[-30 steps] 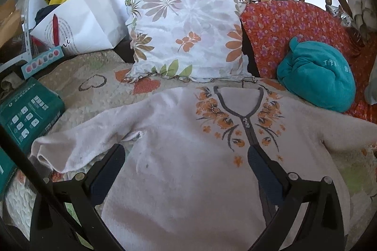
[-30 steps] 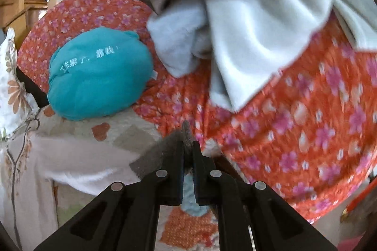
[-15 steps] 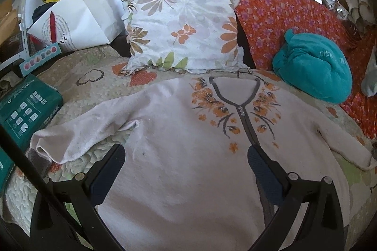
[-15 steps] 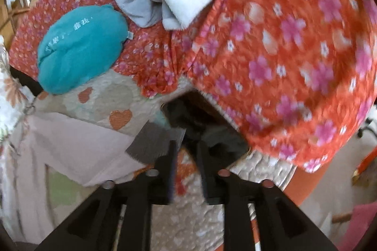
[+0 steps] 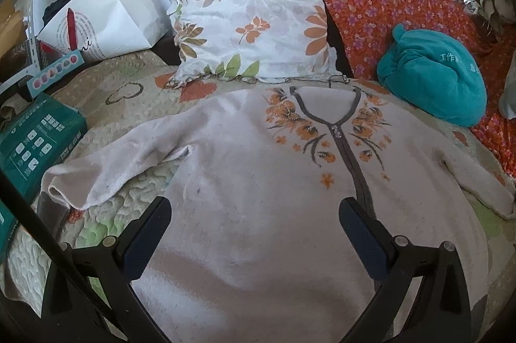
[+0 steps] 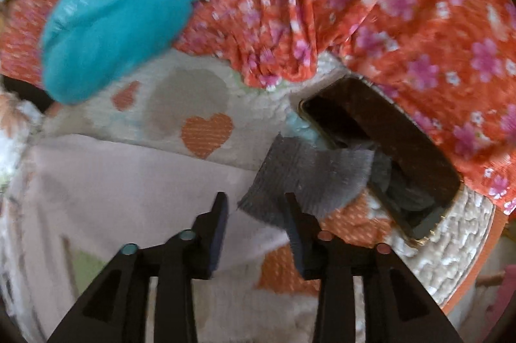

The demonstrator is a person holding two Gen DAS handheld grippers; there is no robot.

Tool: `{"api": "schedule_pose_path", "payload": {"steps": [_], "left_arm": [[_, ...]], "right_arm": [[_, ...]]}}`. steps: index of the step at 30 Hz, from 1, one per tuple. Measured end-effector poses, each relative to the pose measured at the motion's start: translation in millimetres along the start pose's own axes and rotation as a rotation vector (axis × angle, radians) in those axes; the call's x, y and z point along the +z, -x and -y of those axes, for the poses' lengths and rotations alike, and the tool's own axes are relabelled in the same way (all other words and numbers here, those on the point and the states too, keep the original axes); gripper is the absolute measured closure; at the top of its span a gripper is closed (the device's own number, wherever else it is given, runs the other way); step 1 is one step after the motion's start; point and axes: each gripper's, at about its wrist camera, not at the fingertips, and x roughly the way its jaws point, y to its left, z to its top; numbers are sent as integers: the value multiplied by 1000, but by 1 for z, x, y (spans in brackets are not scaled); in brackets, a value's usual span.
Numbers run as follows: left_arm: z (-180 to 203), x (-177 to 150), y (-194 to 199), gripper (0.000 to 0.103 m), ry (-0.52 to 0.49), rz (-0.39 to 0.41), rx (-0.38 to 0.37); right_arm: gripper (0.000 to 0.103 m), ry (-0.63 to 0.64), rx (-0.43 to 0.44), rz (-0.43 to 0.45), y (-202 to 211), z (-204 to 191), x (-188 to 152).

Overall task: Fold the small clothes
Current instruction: 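Grasp the grey ribbed cuff of a sleeve with the right gripper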

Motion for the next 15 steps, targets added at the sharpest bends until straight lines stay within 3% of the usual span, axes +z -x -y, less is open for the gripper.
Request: {"api": "schedule_pose_path", "payload": {"steps": [1,3,7,12,15], "left_arm": [[-1,1,0,0,7,-1,-2],[-2,3,2,0,21,1,-15],[-3,6,5,0,40,6,-39],[-6,6,9,0,72,0,-71],[-8,8,14,0,74,5,-69]], "right_arm": [[62,17,-18,0,-1,-3,0],[99,73,-41,1,7,-8,1],[101,83,-9,98,57,18,-11],[103,-28,9,188,100,76,-34],[103,-108,70,167,99,98,-38]]}}
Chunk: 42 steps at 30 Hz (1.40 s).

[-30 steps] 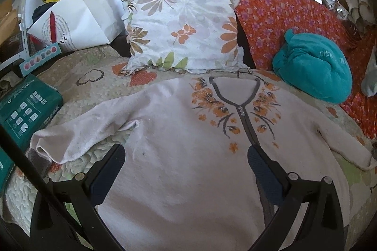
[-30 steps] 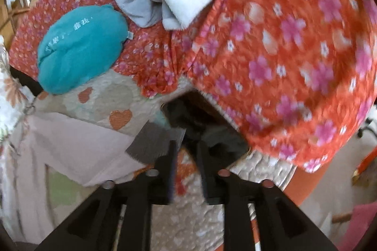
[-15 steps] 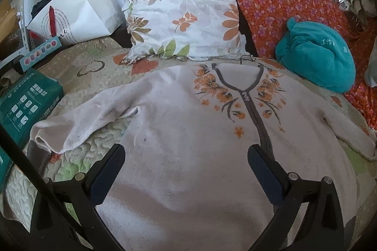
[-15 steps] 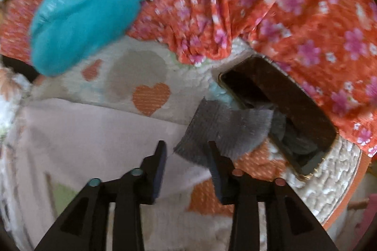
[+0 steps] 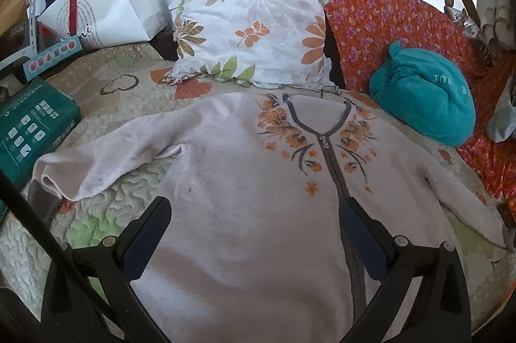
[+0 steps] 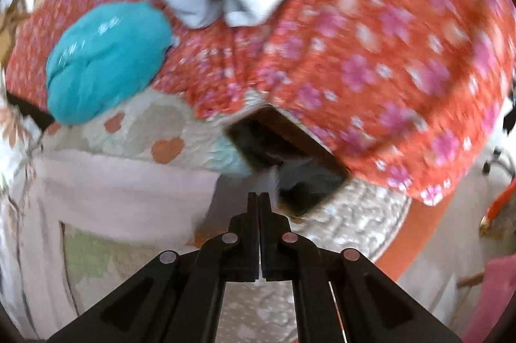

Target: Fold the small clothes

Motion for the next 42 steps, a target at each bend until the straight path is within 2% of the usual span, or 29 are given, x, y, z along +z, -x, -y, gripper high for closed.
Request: {"api": "schedule_pose_path", "payload": {"steps": [4,5,6,7,8,9,13,16,19,20,21,22,25,27,29,32,34,36,38,42], "left_arm": [[-12,4,12,0,2,39,21],[-16,5,14,0,6,43,31],[-20,5,14,0,12,42,38],[-24,5,14,0,25,36,44],[-30,5,12,0,45,26,45],[-34,4,11,0,63,16,42],[-48,3,4,0,136,-22,19],[-49,4,3,0,143,-21,17],[-49,9,6,0,134,-8,16],[-50,13,8,0,130,-2,16],[-53,19,11,0,120,13,22],[-55,25,15,0,112,27,32],[-69,46,27,0,81,92,79],[-82,60,29,0,34,124,136],[-96,70,29,0,9,153,202],[-122,72,29,0,43,181,256],[-142,70,27,0,104,179,267],[-164,71,22,0,179,142,262],[-181,74,25,0,230,142,252],[-210,79,37,0,302,166,294]], "right_arm": [[102,-133,181,-55,-10,9,-3],[97,-160,213,-75,-15,7,-6],[91,-186,228,-99,-20,4,-9],[73,-212,238,-120,-25,2,-12],[60,-240,248,-140,-30,0,-15],[59,-274,261,-160,-33,-1,-20],[59,-364,236,-217,-47,-7,-44],[59,-418,222,-162,-55,-4,-44],[59,-419,168,-94,-65,-7,-29],[67,-393,146,-92,-70,-10,-24],[79,-355,111,-93,-74,-14,-19],[98,-317,83,-104,-77,-19,-14],[98,-188,81,-75,-69,-50,0],[98,-74,123,-41,-55,-87,8],[98,33,212,-23,-37,-136,13],[98,189,359,-8,-11,-223,9],[98,313,463,-19,5,-296,-8],[98,417,539,-41,16,-359,-31],[98,521,600,-63,26,-417,-60],[98,690,666,-113,34,-506,-126]]}}
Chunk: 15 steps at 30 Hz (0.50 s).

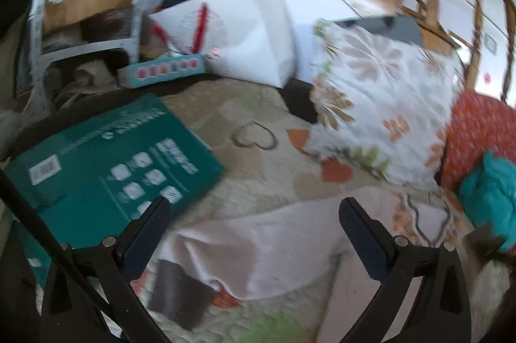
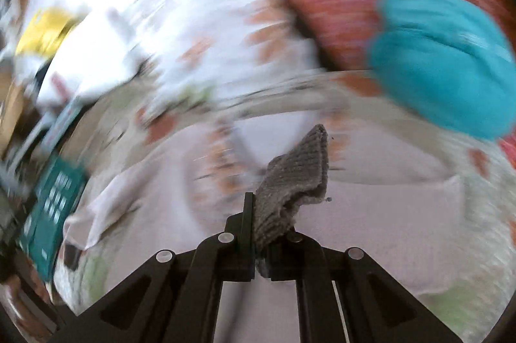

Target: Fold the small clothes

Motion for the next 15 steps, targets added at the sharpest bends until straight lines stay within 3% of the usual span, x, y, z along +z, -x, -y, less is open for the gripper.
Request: {"api": "schedule_pose_path", "payload": {"steps": [6,15], "left_arm": [[-47,12,-8,0,157,-29,51],[-84,20,-10,0,268,-54,71]], "right_arm": [[98,197,47,-122,-83,-100,-23],[93,392,47,-193,-133,-169,-53]]}}
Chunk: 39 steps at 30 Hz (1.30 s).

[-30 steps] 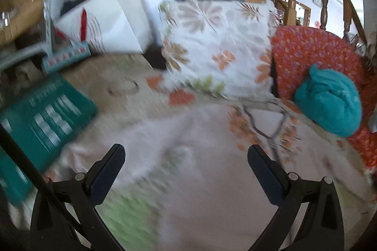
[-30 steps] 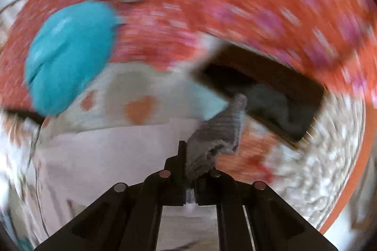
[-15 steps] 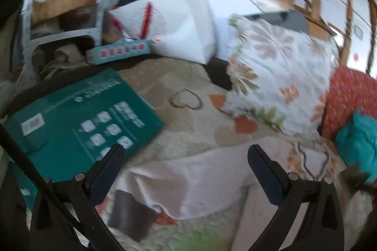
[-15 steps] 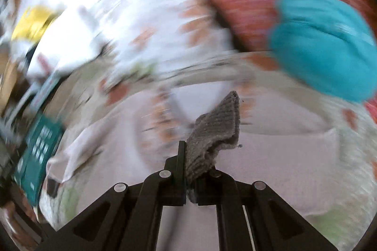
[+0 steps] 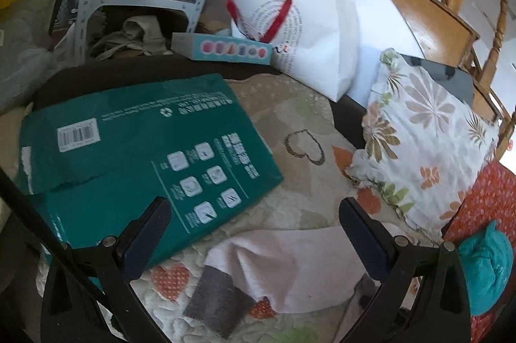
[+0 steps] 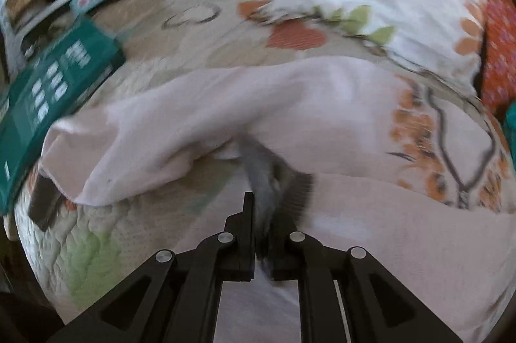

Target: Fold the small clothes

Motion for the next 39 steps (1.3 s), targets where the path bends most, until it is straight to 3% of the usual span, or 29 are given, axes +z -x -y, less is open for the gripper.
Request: {"api": "schedule_pose_path", "payload": {"steps": [11,14,16,19,23,24,25,26,28,32,36,39], "left_arm": [[-76,32,58,0,133,236,244],[-90,34,66,0,156,266,283],[-98,35,67,0,169,275,303],[-104,35,65,0,180,268,312],[-101,34,60,0,171,244,302],[-98,33,58,0,166,240,298],[-95,33,58,0,160,238,294],[-91,32,58,0,149,239,287],[-82,30,56,0,116,242,281],[-62,24,52,0,72,224,235],[-31,11,40,0,-7,160,156],[-6,-2,32,0,-57,108,90]], "right_arm": [[76,85,341,75,34,-93,0],[76,162,380,87,42,-127,-5],[71,259,388,90,45,-155,-11],[55,393,372,86,37,-188,-25],[55,460,246,87,7,-212,-32],[66,451,222,79,-2,-212,-30],[87,418,216,74,-5,-209,-24],[93,360,229,57,-4,-202,-15],[94,247,301,74,12,-179,0],[94,53,330,183,70,-104,26],[94,-157,294,241,113,-9,32],[94,-300,183,251,135,74,16]]}}
